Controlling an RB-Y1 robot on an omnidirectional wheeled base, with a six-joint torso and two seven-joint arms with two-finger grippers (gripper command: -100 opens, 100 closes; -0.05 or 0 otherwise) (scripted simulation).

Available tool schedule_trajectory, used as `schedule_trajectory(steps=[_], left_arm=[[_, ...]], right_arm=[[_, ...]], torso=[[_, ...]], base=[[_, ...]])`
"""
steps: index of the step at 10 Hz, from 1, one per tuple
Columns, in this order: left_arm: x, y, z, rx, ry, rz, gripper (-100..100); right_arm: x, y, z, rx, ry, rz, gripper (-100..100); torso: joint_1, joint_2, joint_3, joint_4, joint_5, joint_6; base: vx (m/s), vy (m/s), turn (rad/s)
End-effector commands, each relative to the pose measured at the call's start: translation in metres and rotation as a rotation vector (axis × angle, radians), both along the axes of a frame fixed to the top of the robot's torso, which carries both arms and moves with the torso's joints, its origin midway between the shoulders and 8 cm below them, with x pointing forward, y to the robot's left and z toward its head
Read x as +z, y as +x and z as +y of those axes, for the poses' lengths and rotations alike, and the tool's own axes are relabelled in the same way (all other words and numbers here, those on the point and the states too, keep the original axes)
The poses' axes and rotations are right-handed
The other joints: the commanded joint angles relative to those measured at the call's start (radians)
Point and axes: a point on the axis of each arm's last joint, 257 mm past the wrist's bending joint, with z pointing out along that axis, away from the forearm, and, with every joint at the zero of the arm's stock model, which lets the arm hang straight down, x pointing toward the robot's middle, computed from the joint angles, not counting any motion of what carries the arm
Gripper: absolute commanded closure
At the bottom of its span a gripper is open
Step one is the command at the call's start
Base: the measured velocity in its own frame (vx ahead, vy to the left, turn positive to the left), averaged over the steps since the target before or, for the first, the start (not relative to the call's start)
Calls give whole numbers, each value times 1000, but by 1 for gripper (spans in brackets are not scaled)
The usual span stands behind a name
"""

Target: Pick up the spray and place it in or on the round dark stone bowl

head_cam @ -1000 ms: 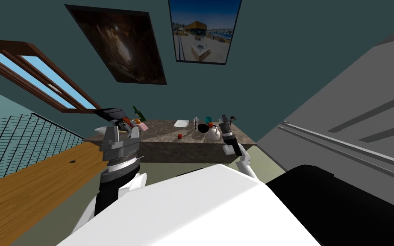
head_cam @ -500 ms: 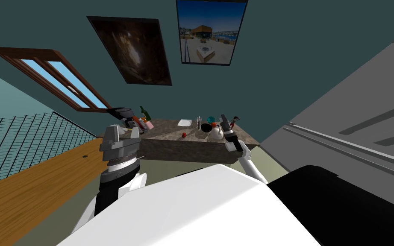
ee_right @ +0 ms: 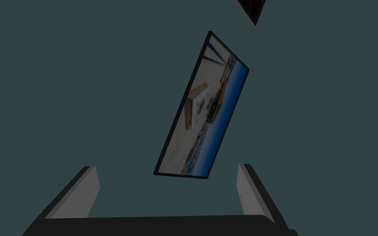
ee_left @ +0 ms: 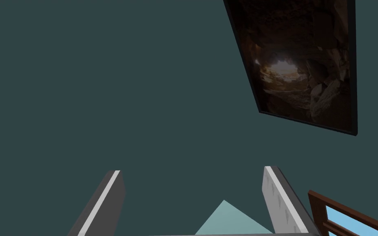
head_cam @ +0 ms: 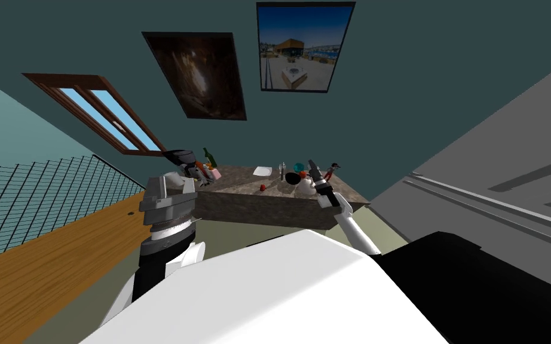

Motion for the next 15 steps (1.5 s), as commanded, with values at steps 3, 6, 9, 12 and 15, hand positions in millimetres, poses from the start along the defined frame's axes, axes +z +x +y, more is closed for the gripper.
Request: schedule_trajectory(steps=[3, 6, 9, 12, 15], left_arm=[[0, 0, 0, 0, 0, 0, 0], [0, 0, 0, 0, 0, 0, 0], [0, 0, 0, 0, 0, 0, 0], [0, 0, 0, 0, 0, 0, 0], [0, 0, 0, 0, 0, 0, 0]], right_arm=[[-10, 20, -22, -41, -86, 55, -100], [-25, 32, -40, -75, -122, 105, -100], [-46, 49, -70, -127, -197, 189, -100], [-62, 61, -92, -162, -277, 262, -100], [-86, 65, -120, -208, -309, 337, -100]], torso=[[0, 0, 0, 0, 0, 0], [2, 0, 0, 0, 0, 0], [5, -2, -1, -1, 1, 0], [1, -3, -2, -1, 0, 0], [1, -3, -2, -1, 0, 0]], base=[[-6, 88, 63], [7, 99, 53], [32, 131, 77], [55, 97, 59], [41, 92, 44]])
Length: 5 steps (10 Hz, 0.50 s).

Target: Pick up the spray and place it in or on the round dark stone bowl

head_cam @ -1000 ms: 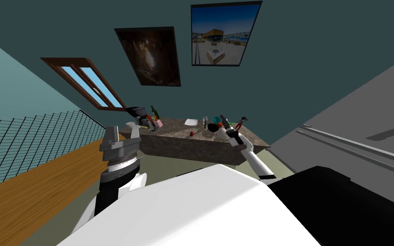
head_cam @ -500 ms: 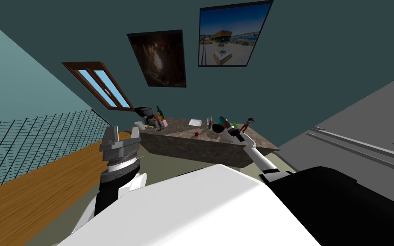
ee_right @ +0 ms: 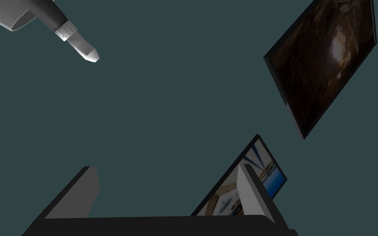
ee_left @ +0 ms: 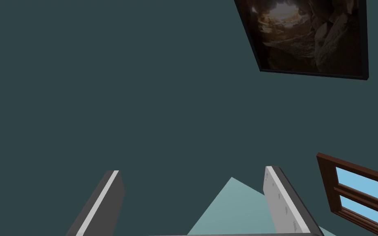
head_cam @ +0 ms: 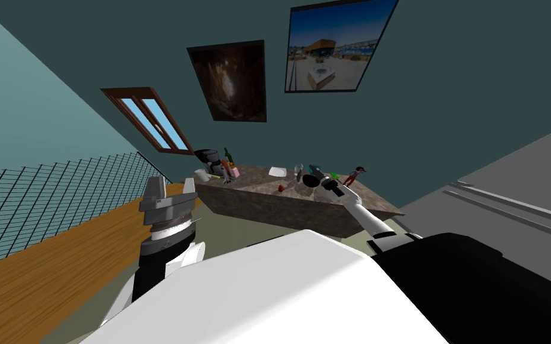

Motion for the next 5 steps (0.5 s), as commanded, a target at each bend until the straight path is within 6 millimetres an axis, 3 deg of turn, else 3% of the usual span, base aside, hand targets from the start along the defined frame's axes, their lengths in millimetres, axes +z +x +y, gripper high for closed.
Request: schedule_trajectory(steps=[1, 3, 5], left_arm=[[0, 0, 0, 0, 0, 0, 0], [0, 0, 0, 0, 0, 0, 0], [0, 0, 0, 0, 0, 0, 0]], right_arm=[[-10, 1, -11, -18, -4, 19, -100], [-25, 2, -30, -51, -40, 73, -100], [-48, 2, -58, -95, -114, 168, -100]], torso=[[0, 0, 0, 0, 0, 0], [-2, 0, 0, 0, -1, 0], [0, -2, -1, 0, 0, 0]], base=[[23, 42, -5], [57, 68, 54], [90, 119, 71]])
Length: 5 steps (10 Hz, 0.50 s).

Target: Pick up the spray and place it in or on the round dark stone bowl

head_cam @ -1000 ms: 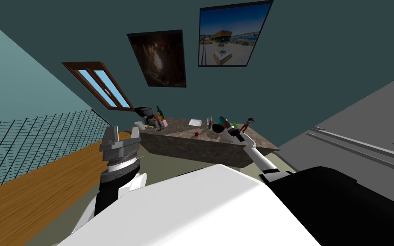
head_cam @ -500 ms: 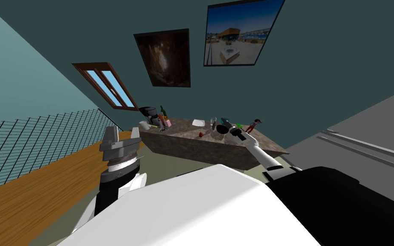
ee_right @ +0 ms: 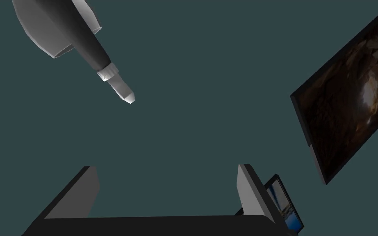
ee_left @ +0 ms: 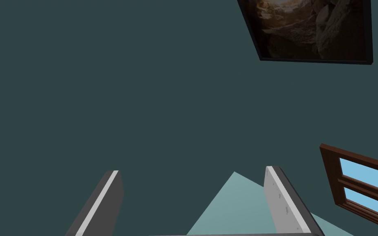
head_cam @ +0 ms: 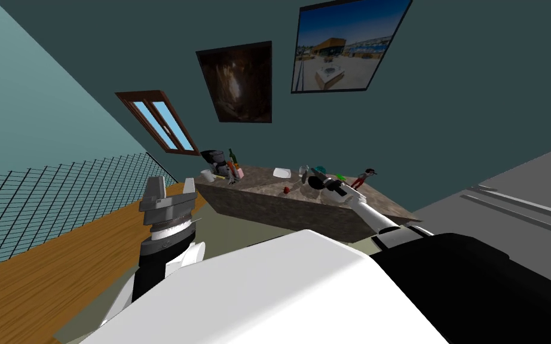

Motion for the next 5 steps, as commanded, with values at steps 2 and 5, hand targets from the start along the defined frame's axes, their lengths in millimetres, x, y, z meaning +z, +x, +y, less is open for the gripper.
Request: schedule_trajectory(steps=[2, 5], left_arm=[[0, 0, 0, 0, 0, 0, 0], [0, 0, 0, 0, 0, 0, 0]], right_arm=[[-25, -6, -32, -55, -57, 91, -100], [-46, -16, -63, -109, -90, 160, -100]], torso=[[0, 1, 0, 0, 0, 0], [-3, 2, 1, 0, -1, 0]], base=[[88, 121, 46], [66, 76, 38]])
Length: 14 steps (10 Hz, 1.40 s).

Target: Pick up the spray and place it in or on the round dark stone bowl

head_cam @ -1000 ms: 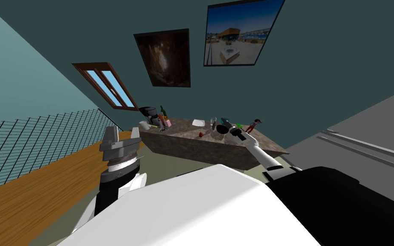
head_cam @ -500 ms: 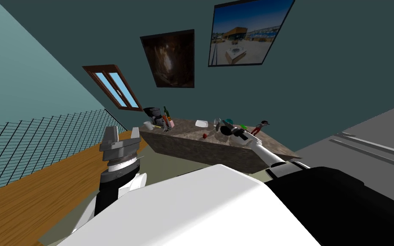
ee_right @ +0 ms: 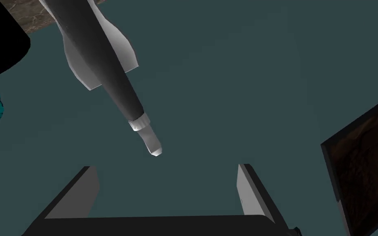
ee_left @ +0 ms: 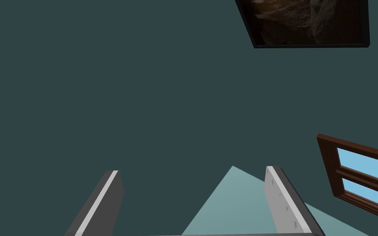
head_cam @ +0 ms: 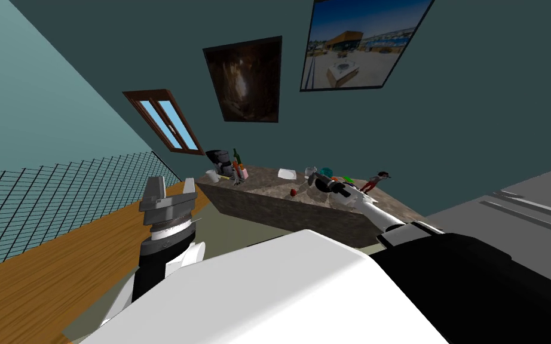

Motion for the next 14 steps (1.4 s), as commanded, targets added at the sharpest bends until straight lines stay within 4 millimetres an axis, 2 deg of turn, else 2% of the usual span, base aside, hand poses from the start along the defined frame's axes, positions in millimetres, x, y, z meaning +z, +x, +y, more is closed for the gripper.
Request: schedule_trajectory(steps=[1, 3, 5, 7, 8, 11, 13, 14], left_arm=[[0, 0, 0, 0, 0, 0, 0], [0, 0, 0, 0, 0, 0, 0], [0, 0, 0, 0, 0, 0, 0], [0, 0, 0, 0, 0, 0, 0], [0, 0, 0, 0, 0, 0, 0], [0, 0, 0, 0, 0, 0, 0], [0, 0, 0, 0, 0, 0, 0], [0, 0, 0, 0, 0, 0, 0]], right_arm=[[-15, -11, -25, -42, -38, 65, -100], [-36, -30, -60, -98, -100, 164, -100], [-39, -33, -66, -110, -101, 171, -100], [-57, -57, -101, -168, -159, 264, -100], [-57, -57, -102, -170, -159, 265, -100], [-74, -93, -144, -240, -231, 377, -100], [-80, -110, -163, -272, -265, 428, -100], [-80, -110, -163, -272, -265, 428, -100]], torso=[[0, 0, 0, 0, 0, 0], [1, -2, -1, 0, 0, 0], [3, -4, -2, -1, 1, 0], [-3, 1, 1, 0, -1, 0], [-1, -1, 0, 0, 0, 0], [1, -2, -1, 0, 0, 0], [2, -3, -2, -1, 0, 0], [1, -3, -2, -1, 0, 0]], base=[[83, 79, 46], [137, 125, 75], [86, 70, -2], [70, 49, 64], [88, 65, 11], [106, 85, 43], [117, 94, 36], [74, 37, 7]])
